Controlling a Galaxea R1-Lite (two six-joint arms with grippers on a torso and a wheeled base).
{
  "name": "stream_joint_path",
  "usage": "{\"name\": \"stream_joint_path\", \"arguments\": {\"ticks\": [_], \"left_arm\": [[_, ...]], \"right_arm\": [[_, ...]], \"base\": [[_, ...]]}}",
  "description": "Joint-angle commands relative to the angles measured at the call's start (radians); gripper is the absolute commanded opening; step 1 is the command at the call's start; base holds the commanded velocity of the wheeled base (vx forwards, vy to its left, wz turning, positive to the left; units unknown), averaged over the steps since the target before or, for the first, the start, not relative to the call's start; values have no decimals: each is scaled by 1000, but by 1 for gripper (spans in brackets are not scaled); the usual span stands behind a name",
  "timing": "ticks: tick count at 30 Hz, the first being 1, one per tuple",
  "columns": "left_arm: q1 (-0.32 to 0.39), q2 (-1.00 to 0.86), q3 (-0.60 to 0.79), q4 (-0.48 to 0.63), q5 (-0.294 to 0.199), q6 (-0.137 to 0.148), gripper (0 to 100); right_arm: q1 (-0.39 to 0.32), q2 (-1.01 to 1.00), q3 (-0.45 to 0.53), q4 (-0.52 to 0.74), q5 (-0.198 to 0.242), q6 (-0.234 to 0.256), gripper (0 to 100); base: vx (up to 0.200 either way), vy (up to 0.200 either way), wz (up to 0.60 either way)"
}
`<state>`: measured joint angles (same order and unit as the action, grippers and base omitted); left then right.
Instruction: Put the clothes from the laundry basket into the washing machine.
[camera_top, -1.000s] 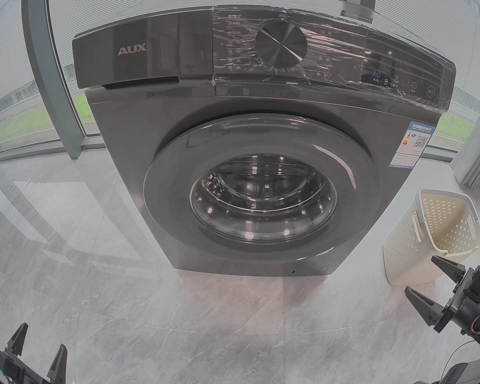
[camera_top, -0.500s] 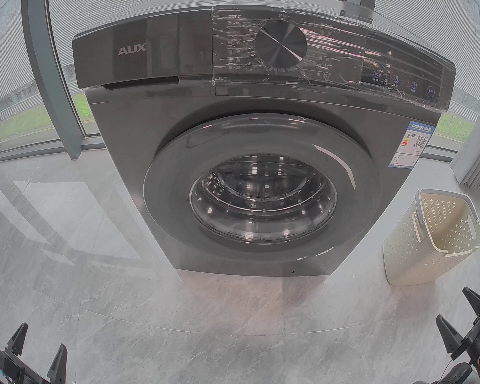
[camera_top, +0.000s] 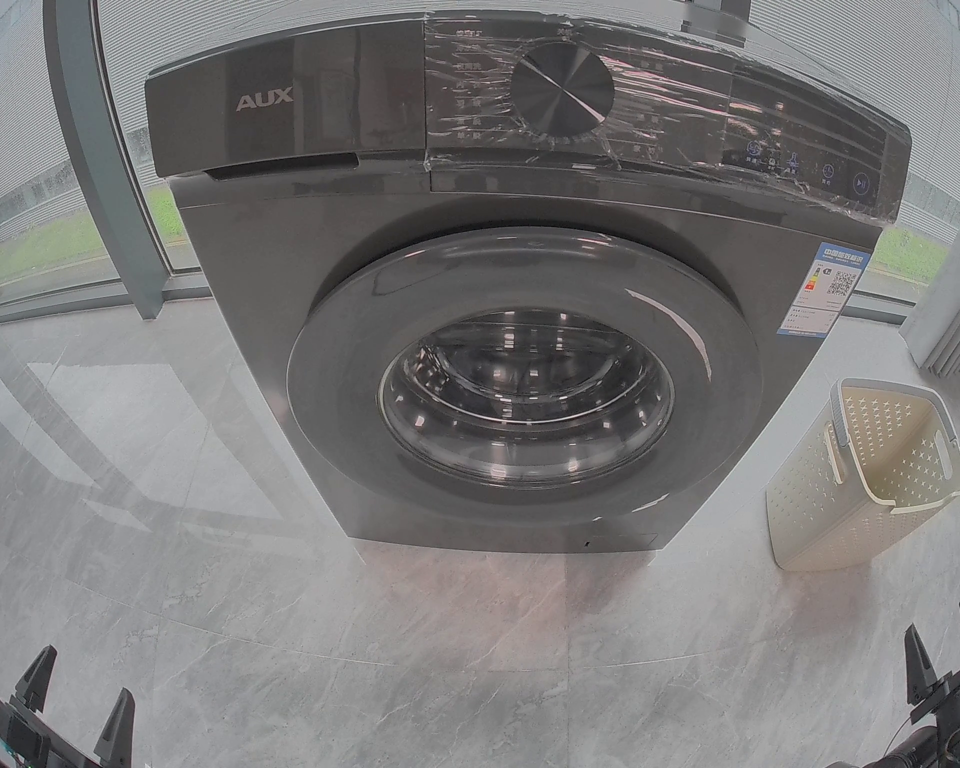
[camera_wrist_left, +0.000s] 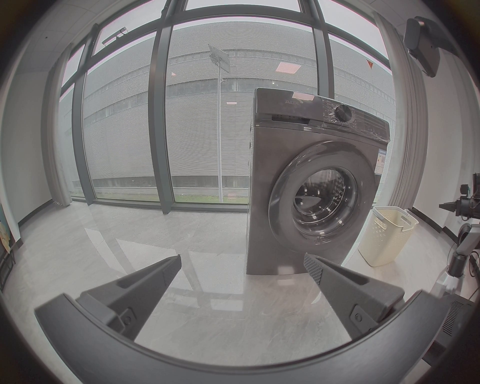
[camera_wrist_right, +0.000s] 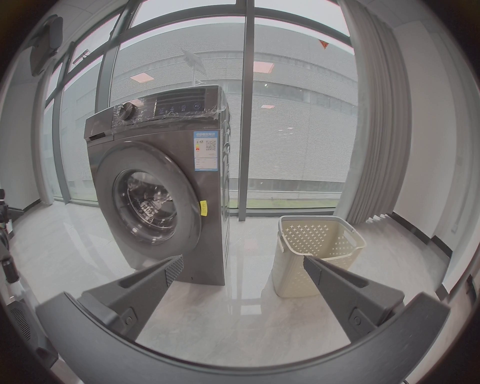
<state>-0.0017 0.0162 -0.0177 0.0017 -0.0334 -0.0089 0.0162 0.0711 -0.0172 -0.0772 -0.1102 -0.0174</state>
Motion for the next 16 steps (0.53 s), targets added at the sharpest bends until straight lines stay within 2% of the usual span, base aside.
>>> {"name": "stream_joint_path", "arguments": {"ticks": [1,2,3,4,6,11,16], "left_arm": [[0,-12,16,0,1,-2,100],[0,-12,16,0,1,-3,100],[0,-12,16,0,1,-5,100],[0,-12,16,0,1,-6,100],[0,-12,16,0,3,-9,100],[0,-12,16,0,4,-19,100],[0,-12,16,0,4,-13,100]], "right_arm": [[-19,-71,17,25,44,33,100],[-18,-70,17,65,80,44,100],[-16,-68,16,91,118,30,100],[-18,-66,16,86,129,19,100],[-24,-66,17,71,129,2,100],[-22,-66,17,73,132,2,100],[-18,-68,17,73,133,4,100]], "base": [[0,0,0],[0,0,0],[0,0,0],[0,0,0],[0,0,0],[0,0,0],[0,0,0]]}}
